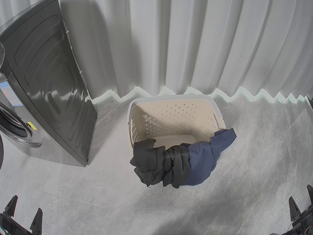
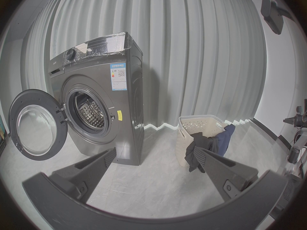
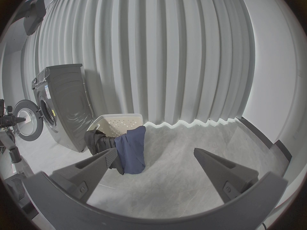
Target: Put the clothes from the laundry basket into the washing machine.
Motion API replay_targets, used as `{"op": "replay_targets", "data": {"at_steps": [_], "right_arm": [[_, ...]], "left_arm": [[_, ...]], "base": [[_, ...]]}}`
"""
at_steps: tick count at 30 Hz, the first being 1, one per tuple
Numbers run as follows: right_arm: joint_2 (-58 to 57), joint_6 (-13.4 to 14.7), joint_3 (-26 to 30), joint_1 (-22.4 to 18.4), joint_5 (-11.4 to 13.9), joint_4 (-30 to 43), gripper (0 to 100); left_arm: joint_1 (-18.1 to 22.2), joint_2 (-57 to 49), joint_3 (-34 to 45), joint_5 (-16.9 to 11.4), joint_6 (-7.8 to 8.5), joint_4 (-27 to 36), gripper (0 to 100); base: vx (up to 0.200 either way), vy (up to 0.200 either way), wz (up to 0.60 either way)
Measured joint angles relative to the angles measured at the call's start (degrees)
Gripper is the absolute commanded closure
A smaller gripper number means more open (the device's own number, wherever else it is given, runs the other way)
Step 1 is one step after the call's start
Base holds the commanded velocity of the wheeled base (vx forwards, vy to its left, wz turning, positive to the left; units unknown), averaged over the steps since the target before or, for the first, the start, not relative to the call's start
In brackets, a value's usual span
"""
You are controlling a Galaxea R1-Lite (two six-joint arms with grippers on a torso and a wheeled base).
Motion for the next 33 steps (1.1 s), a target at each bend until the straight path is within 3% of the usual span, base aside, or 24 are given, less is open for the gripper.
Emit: {"op": "replay_targets", "data": {"at_steps": [6, 13, 24, 33], "right_arm": [[0.00, -0.76, -1.11, -0.11, 0.06, -1.55, 0], [4.39, -0.43, -10.67, -0.29, 0.66, -0.79, 0], [30.00, 5.47, -16.30, 1.24, 2.68, -3.39, 0], [55.74, 8.00, -16.82, 3.54, 3.01, -19.07, 0]], "left_arm": [[-0.05, 0.00, 0.00, 0.09, -0.35, -0.05, 0], [0.00, 0.00, 0.00, 0.16, -0.30, -0.02, 0], [-0.05, 0.00, 0.00, 0.16, -0.44, -0.02, 0], [0.00, 0.00, 0.00, 0.18, -0.46, -0.02, 0]], "base": [[0.000, 0.000, 0.00], [0.000, 0.000, 0.00], [0.000, 0.000, 0.00], [0.000, 0.000, 0.00]]}}
